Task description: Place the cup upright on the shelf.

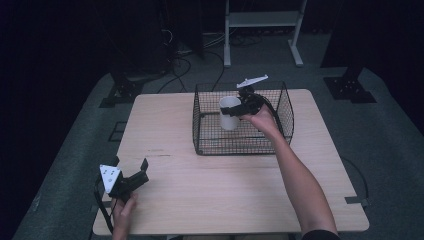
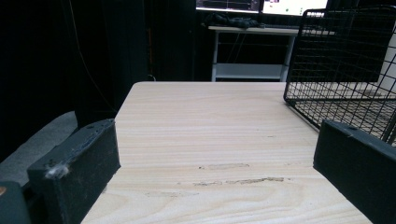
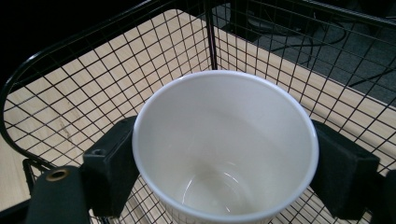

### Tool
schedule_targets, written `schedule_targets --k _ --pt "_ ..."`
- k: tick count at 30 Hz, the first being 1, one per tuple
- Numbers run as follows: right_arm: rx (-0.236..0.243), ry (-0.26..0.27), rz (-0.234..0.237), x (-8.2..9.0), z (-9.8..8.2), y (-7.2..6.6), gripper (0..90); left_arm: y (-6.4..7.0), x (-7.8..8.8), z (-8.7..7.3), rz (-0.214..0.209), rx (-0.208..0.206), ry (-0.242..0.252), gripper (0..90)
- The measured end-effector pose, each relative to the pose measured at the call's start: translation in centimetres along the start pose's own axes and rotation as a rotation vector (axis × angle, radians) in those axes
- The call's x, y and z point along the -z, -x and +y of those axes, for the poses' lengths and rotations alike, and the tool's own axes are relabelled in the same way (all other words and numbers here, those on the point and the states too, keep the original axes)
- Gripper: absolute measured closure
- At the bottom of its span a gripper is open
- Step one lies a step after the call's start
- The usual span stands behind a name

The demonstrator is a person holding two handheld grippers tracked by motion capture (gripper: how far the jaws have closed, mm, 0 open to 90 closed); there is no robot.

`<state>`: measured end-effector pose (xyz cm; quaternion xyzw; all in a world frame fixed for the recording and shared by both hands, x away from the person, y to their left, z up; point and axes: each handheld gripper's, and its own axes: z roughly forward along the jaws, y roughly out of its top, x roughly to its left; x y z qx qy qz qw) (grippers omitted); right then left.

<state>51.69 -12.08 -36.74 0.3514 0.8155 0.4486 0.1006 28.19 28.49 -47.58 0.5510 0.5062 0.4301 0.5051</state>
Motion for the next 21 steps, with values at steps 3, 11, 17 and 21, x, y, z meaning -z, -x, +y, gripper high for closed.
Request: schedule_targets --k 3,11,17,21 --pt "0.002 0.000 -0.003 -0.1 -0.1 0.0 18.3 0.0 0.0 0.0 -0.004 0.006 0.001 0.0" --pt "0.001 -0.021 -0.002 -0.5 -0.4 0.4 18.3 0.0 -0.1 0.0 -0.002 0.003 -0.001 0.0" --pt "0.004 -0.035 -0.007 -1.2 -0.5 0.5 18.3 0.0 0.0 0.0 -0.001 0.004 -0.001 0.0" --pt "0.000 -0.051 -0.018 -1.5 -0.8 0.9 18.3 0.0 0.0 0.0 -0.006 0.005 -0.001 0.0"
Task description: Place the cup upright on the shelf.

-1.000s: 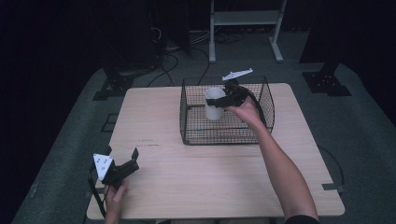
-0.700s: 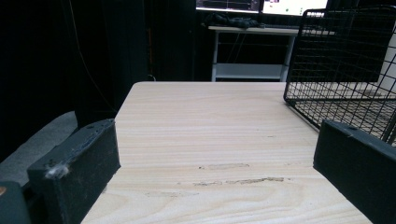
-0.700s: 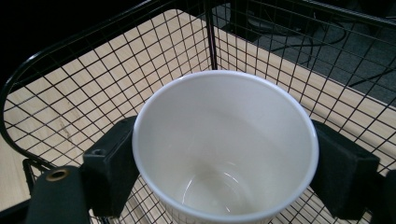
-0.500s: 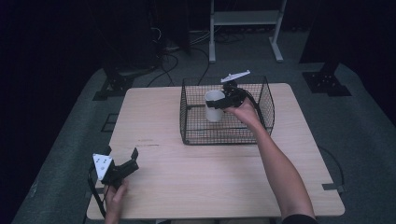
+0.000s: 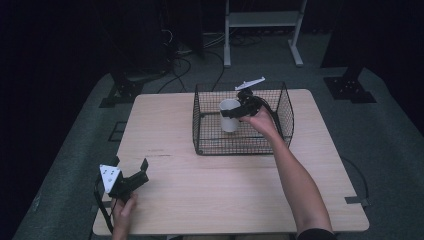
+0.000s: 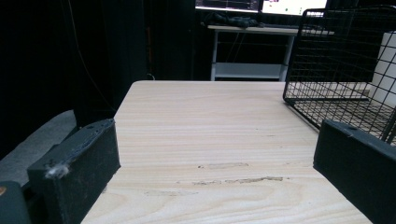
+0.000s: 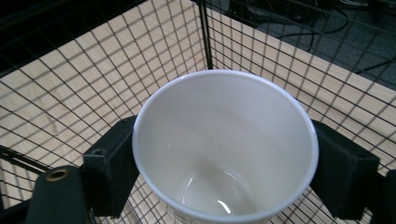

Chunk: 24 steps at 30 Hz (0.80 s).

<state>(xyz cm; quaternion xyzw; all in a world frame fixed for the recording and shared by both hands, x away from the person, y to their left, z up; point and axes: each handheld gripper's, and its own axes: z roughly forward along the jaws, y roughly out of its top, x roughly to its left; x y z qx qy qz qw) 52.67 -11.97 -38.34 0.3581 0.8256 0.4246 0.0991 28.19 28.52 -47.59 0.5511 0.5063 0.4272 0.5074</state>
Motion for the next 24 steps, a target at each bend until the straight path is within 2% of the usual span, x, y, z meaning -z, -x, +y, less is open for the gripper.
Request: schedule_targets --k 10,24 --pt "-0.016 -0.037 -0.006 -0.7 -0.5 0.6 18.3 0.1 0.0 0.0 0.001 -0.004 0.001 0.0" --pt "0.022 -0.066 -0.009 -1.1 -0.7 0.3 18.2 0.0 0.0 0.0 0.003 -0.002 -0.001 0.0"
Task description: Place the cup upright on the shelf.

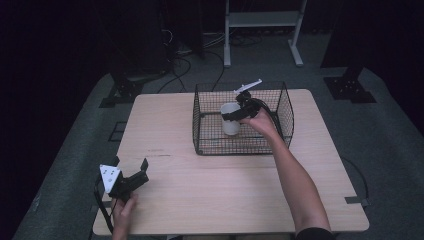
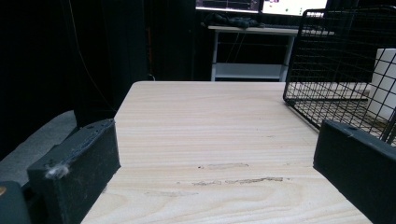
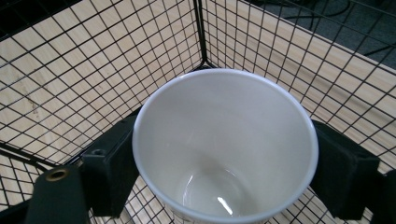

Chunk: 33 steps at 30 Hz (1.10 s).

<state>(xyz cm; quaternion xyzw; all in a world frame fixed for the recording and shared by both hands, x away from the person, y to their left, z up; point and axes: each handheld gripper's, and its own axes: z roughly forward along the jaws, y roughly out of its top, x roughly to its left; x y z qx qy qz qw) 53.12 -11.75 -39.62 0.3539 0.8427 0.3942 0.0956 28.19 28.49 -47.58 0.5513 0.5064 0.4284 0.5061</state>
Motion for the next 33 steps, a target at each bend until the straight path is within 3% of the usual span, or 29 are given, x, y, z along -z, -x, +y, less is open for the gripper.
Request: schedule_targets --k 12,18,33 --pt "0.008 -0.021 0.003 -0.41 -0.11 -0.01 18.2 -0.02 -0.01 0.00 0.000 0.003 0.000 0.0" --pt "-0.016 -0.037 0.014 -0.08 -0.17 0.27 17.7 -0.03 -0.02 0.00 0.000 0.005 0.000 0.0" --pt "0.028 -0.055 0.011 0.16 -0.10 -0.21 17.3 -0.02 -0.06 0.00 0.004 0.004 0.001 0.0"
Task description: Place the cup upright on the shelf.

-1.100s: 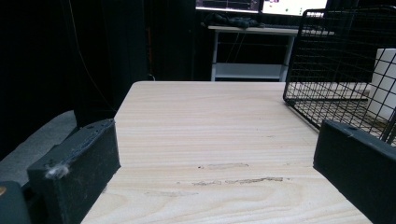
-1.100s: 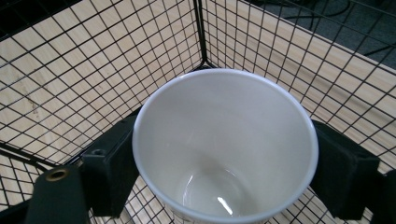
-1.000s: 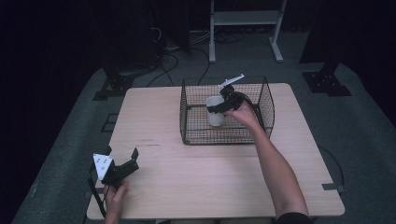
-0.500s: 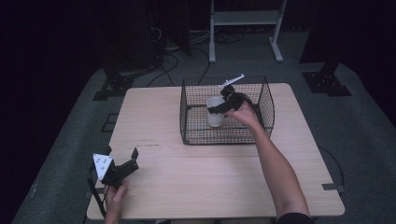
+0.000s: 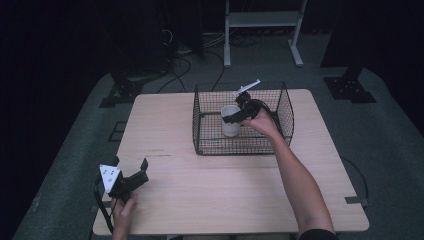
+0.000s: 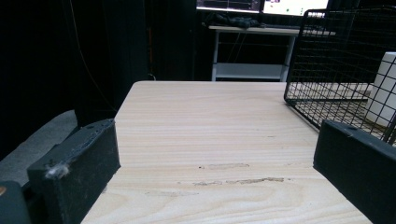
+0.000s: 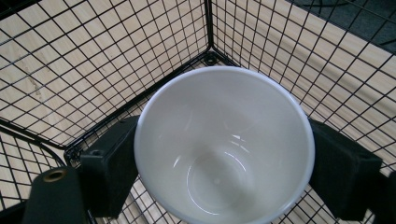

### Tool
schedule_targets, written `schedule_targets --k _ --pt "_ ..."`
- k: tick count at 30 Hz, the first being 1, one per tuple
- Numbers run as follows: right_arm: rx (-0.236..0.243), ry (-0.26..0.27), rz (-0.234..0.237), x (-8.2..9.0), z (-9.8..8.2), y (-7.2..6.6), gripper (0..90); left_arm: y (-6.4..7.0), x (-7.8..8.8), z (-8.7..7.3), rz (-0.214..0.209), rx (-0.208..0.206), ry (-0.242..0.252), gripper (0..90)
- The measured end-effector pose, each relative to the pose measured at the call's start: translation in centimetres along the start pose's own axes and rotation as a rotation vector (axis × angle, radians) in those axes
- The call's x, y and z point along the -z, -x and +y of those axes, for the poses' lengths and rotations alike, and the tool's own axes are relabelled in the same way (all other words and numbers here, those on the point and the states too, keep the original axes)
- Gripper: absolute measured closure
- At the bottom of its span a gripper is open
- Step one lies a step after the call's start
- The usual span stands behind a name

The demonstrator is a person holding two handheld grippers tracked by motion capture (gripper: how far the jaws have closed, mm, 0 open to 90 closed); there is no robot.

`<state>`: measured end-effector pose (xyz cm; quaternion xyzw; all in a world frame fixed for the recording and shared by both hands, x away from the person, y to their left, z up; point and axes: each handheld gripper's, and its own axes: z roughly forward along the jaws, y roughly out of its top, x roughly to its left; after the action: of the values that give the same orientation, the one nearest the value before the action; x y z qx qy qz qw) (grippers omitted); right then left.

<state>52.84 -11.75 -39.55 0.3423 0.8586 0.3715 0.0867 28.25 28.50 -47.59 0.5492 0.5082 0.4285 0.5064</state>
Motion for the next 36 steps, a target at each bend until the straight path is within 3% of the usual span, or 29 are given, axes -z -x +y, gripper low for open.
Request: schedule_targets --k 13,27,36 --pt "0.034 -0.012 0.007 0.1 -0.1 -0.2 17.2 0.0 -0.1 0.0 0.008 -0.001 0.001 0.0" --pt "0.030 0.003 0.020 0.4 0.0 -0.3 14.2 -0.1 0.0 0.0 0.010 0.010 0.003 0.0" --pt "0.017 0.058 0.023 1.4 0.3 -0.3 13.4 -0.2 0.0 0.0 0.012 0.009 0.003 0.0"
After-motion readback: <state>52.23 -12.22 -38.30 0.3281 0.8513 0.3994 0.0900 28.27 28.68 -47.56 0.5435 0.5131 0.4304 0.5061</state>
